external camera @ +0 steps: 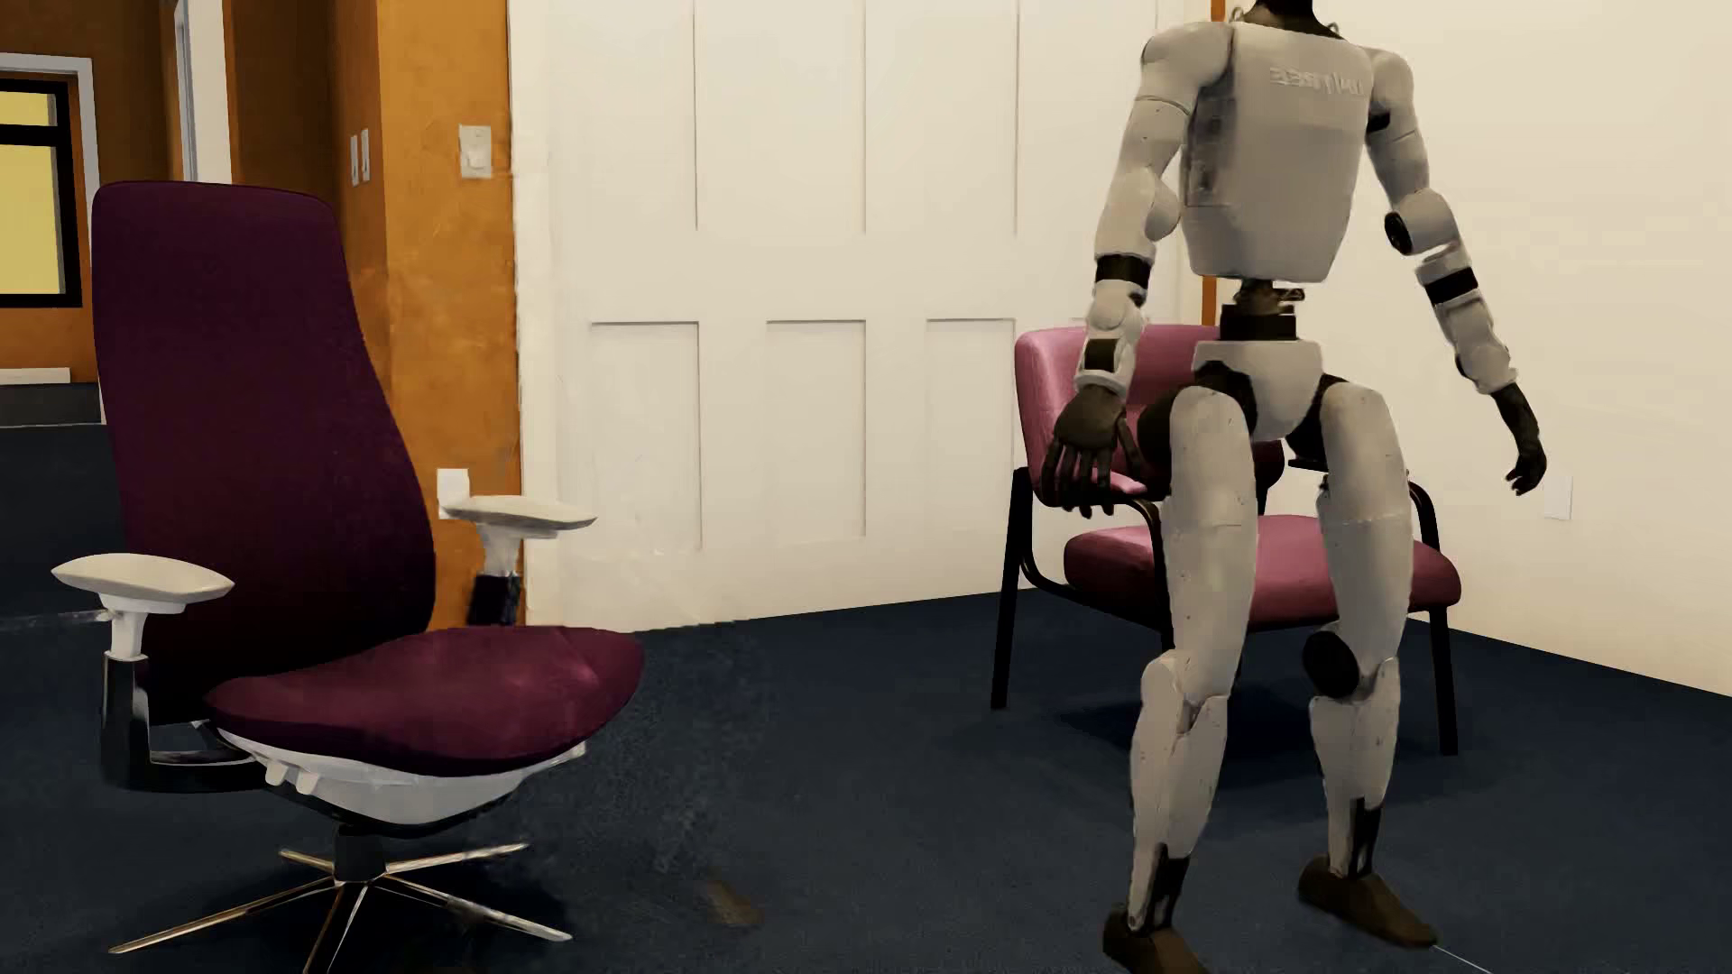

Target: Take a seat on the dark chair

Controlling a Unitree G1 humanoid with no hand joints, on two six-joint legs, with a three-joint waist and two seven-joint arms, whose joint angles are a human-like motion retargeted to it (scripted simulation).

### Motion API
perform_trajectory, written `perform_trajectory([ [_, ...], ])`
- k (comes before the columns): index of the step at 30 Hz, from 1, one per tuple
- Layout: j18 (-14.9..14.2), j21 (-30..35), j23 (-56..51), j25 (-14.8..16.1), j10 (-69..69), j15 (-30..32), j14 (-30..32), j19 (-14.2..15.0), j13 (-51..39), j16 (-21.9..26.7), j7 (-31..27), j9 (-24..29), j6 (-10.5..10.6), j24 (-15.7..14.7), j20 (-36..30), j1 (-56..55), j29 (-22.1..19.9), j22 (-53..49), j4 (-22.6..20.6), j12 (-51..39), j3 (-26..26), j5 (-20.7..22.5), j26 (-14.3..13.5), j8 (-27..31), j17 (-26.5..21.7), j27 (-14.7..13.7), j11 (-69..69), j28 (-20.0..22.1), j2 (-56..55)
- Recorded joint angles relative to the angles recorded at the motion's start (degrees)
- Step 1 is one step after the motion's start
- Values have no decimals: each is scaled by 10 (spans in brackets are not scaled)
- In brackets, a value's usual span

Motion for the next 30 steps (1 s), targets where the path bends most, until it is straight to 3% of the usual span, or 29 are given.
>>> perform_trajectory([
  [4, 6, 5, -4, -14, 10, 6, -14, 5, 7, -4, 4, 1, 1, 5, 3, 3, 10, -4, -12, -3, 1, -15, -6, -2, 2, 4, 2, 3, -1],
  [9, 16, 9, -10, -5, 58, 19, -75, 11, 1, -10, -20, 4, 3, 9, -5, 0, 8, -14, -37, 6, 6, -30, -13, 13, -8, 4, 9, -6, -8],
  [14, 20, -9, -31, -16, 44, 53, -71, 25, -18, 8, 27, 15, -9, 27, -28, 17, 1, -30, -33, 13, -13, -27, -17, 37, 5, -1, 4, -23, -47],
  [15, 26, -8, -37, -25, 33, 57, -73, 28, -18, 20, 34, 18, -11, 40, -33, 23, 4, -39, -33, 16, -17, -22, -17, 42, 10, -5, 9, -30, -62],
  [18, 45, -24, -36, -58, 9, 38, -72, 11, -17, 37, 64, 35, -16, 32, -24, 48, 27, -43, -29, 18, -30, -13, -25, 23, 16, -8, 52, -20, -80],
  [24, 99, -61, -26, -68, 0, 30, -81, 11, 2, 34, 112, 43, -12, 42, -5, 106, 40, -42, -23, 31, -31, -58, -34, -9, 2, -15, 64, -16, -87],
  [27, 127, -78, -26, -87, -6, 17, -60, -9, 1, 30, 136, 55, -10, 54, -12, 141, 38, -43, -22, 20, -31, -65, -43, -44, -3, -33, 43, -12, -85],
  [28, 82, -67, -45, -58, -23, -2, -89, 0, 27, 25, 136, 22, -15, 8, -4, 145, 51, -41, -26, 38, -37, -46, -30, -32, -2, 15, 53, 24, -107],
  [29, 79, -68, -47, -63, -13, 6, -84, -6, 33, 25, 140, 20, -14, 7, -4, 150, 54, -49, -22, 40, -36, -35, -31, -36, -3, 14, 43, 26, -99],
  [30, 64, -59, -46, -61, 18, 47, -84, 7, 36, 22, 140, 19, -7, -4, -2, 148, 51, -53, -4, 40, -36, -19, -35, -23, -4, 12, 28, 38, -95],
])
